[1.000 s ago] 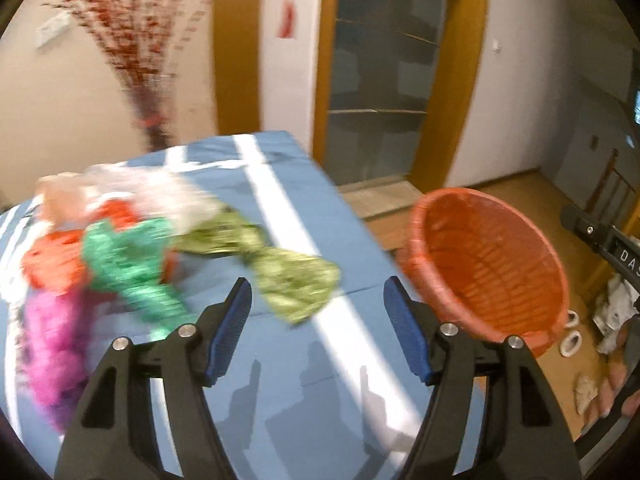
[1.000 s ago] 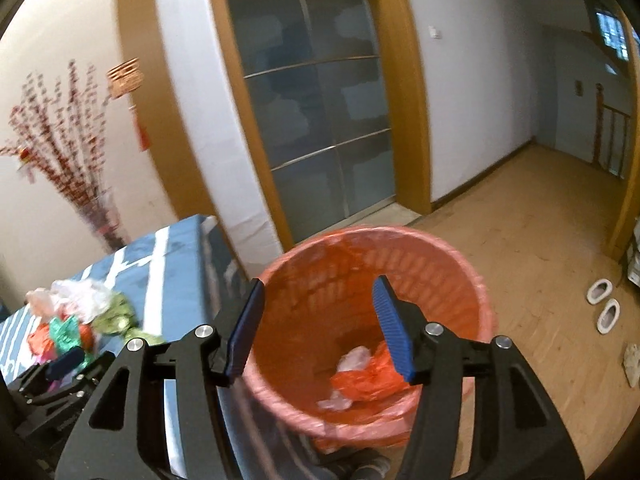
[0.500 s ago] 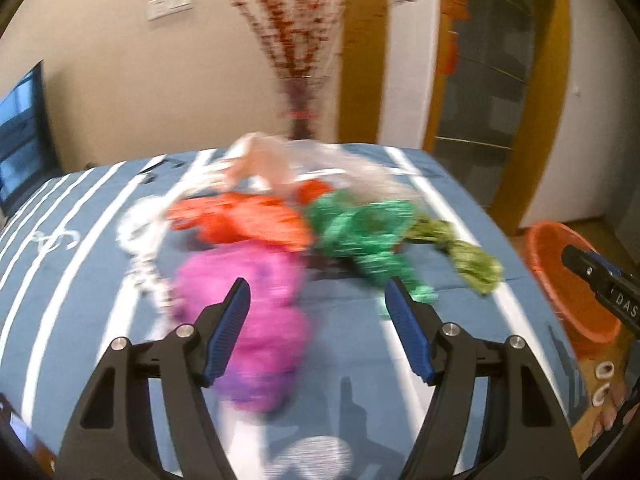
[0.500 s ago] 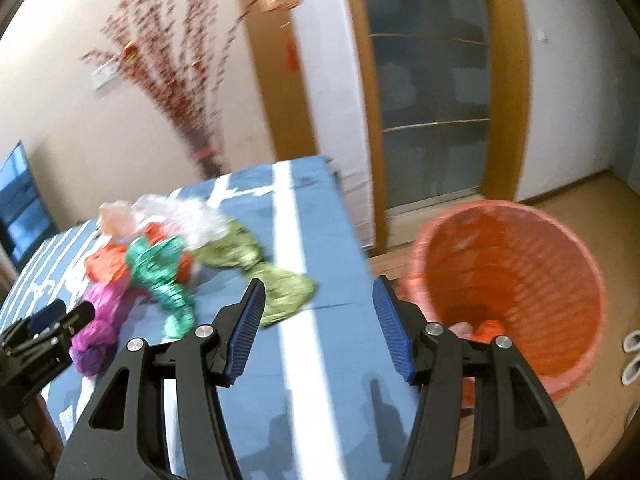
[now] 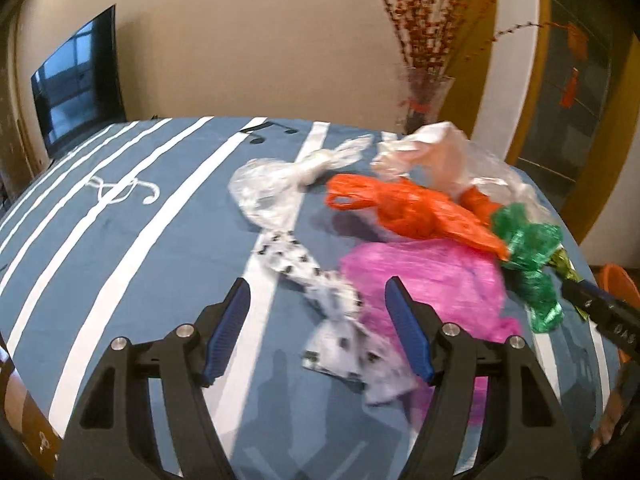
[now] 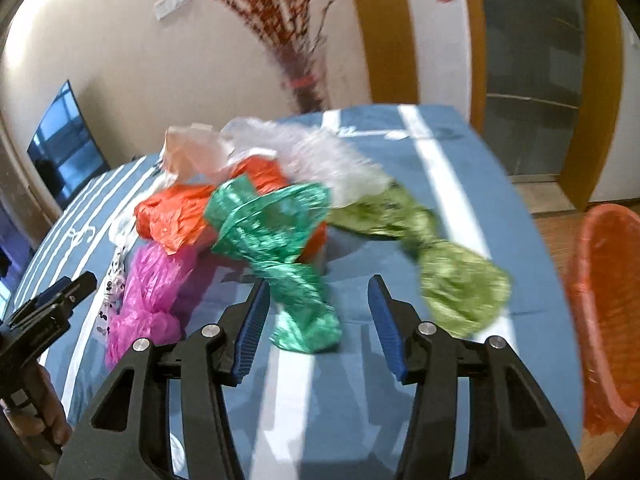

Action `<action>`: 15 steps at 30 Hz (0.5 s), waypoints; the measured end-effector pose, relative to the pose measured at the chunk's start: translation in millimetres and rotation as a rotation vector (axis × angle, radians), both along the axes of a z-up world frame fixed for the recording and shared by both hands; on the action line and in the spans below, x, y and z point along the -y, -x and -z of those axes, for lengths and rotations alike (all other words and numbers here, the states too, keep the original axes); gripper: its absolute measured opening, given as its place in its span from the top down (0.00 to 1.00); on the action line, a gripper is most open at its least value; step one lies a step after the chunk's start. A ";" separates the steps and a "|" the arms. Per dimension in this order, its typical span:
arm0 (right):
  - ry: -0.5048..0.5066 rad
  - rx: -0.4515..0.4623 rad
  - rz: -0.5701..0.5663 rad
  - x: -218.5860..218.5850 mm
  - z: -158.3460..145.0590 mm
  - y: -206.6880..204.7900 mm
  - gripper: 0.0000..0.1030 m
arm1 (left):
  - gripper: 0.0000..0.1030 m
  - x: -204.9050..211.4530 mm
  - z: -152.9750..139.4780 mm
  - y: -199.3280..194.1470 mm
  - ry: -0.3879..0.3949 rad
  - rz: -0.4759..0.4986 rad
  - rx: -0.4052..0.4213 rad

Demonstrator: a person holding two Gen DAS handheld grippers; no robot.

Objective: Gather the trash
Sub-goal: 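Grasp the green bag with the right tool while the left tool grasps the paw-print bag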

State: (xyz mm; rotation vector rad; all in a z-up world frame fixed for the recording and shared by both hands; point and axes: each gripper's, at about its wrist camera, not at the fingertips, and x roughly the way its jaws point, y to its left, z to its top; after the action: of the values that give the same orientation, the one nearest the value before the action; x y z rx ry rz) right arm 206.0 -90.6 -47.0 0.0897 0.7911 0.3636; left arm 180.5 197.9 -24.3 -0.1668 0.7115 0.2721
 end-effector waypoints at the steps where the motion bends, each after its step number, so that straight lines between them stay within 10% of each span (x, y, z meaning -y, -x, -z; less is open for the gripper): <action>1: 0.001 -0.007 -0.006 -3.4 1.6 -2.1 0.50 | 0.33 -5.0 1.0 -0.6 0.009 -0.005 -0.001; 15: 0.068 -0.041 -0.049 -18.2 12.2 0.0 0.73 | 0.39 -20.1 23.2 -19.6 0.116 0.017 -0.073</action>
State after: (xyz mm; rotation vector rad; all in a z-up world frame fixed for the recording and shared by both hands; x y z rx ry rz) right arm 205.9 -72.4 -59.3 0.0139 0.8470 0.3819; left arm 200.1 218.0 -47.5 -0.2618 0.8016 0.2216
